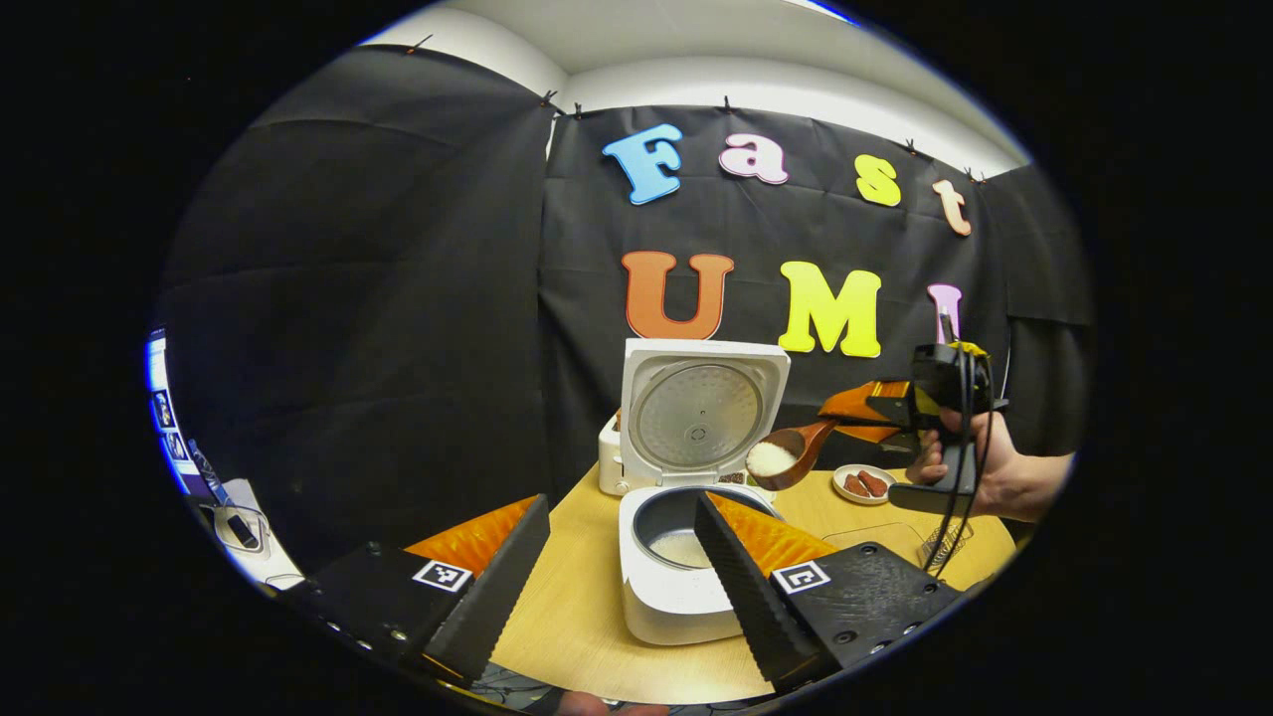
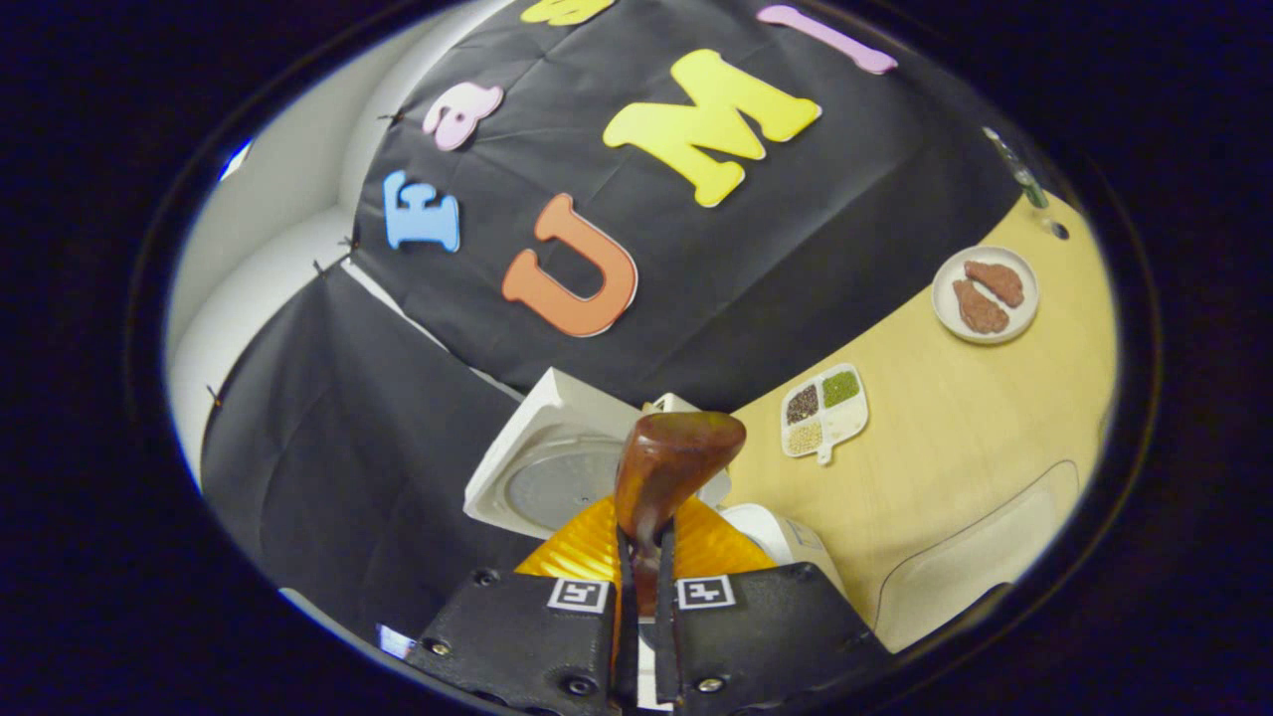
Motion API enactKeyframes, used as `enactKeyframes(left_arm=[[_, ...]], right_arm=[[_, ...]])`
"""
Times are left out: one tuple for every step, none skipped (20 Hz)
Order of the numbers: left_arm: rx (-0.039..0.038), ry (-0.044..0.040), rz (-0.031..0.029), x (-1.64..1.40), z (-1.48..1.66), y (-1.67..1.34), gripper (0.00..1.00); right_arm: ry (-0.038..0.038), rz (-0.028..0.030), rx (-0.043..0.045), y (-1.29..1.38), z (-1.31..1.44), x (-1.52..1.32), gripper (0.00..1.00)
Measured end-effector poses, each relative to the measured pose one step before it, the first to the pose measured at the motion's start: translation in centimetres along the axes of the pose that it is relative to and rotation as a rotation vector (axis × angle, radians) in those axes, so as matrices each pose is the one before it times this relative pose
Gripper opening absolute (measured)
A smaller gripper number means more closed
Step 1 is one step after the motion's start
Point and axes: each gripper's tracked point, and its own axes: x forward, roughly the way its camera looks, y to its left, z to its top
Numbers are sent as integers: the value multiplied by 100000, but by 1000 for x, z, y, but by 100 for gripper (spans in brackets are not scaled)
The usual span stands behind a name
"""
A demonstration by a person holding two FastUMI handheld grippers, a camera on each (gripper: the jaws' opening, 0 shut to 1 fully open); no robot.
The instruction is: Close the left gripper, press the button to open the rice cooker; take a wooden spoon from the chopstick holder with the right hand, scoop a spoonful of rice and pour it into the rice cooker, then put the wooden spoon back into the chopstick holder.
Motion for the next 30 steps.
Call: enactKeyframes(left_arm=[[-509,336,910,-18,-171,530,94],[-252,239,930,-230,-169,435,94],[53,21,1334,-268,-215,533,94],[-38,21,1088,-144,-107,515,95],[-84,105,975,-121,-148,289,94],[-215,232,677,13,-52,255,94],[-188,136,291,-66,-104,202,94],[-146,215,410,-44,-153,223,94],[-39,23,324,-139,-167,370,94],[-143,-4,311,-2,-141,218,94],[-334,9,110,-43,-61,150,94],[-485,-54,80,56,72,105,94],[-325,-18,134,204,60,-107,94],[-181,-97,64,95,-41,-38,94],[-1,-98,58,51,3,-64,94],[-8,-39,-86,53,-32,30,94],[76,-127,4,-35,22,-45,95],[74,-96,-45,-84,-16,19,94],[71,-4,-31,-129,-67,2,94],[4,37,-77,16,19,-57,94],[2,77,-131,-86,16,-92,94],[37,5,-70,-48,-11,20,94],[57,-47,-101,-4,-8,-5,95],[-116,53,-28,-174,5,2,95],[-205,45,-147,131,-79,-38,94],[-613,220,-258,267,-70,-117,94],[-966,332,-121,-96,-7,-74,94],[-1146,248,-19,4,32,-34,94],[-841,133,162,-57,15,-131,94],[-382,8,277,29,-47,70,94]], right_arm=[[1092,-1709,-5631,94,-549,625,12],[673,-1731,-5583,147,-341,596,12],[-90,-847,-4667,308,-284,457,12],[197,-418,-4734,381,-288,268,12],[245,-499,-4737,390,-334,134,12],[219,-558,-4517,309,-261,76,12],[62,-652,-4477,242,-128,144,12],[-374,-379,-4355,253,-10,127,12],[-417,-336,-4581,306,29,101,12],[-446,15,-4791,399,5,84,12],[-501,-96,-5347,405,-19,40,12],[-588,-73,-5362,424,114,-15,12],[-548,60,-4835,397,120,74,12],[-508,-43,-4654,414,88,-2,12],[-793,-92,-4552,282,200,-146,12],[-761,-289,-4666,236,262,-169,12],[-877,40,-4609,398,233,-275,12],[-884,-67,-4337,295,277,-89,12],[-1158,-291,-4234,350,272,-65,12],[-1539,-337,-4288,225,411,-135,12],[-1611,-96,-4145,358,437,-234,12],[-2096,-26,-4322,238,614,-258,12],[-2224,-180,-5031,283,653,-261,12],[-2326,-318,-5558,91,531,-449,11],[-2512,-41,-5903,368,663,-305,11],[-2219,320,-6226,514,618,-317,11],[-1971,576,-6262,578,508,-215,12],[-1570,742,-5710,543,484,-125,12],[-1766,748,-4671,483,191,-144,12],[-1283,1000,-2887,538,472,-212,12]])
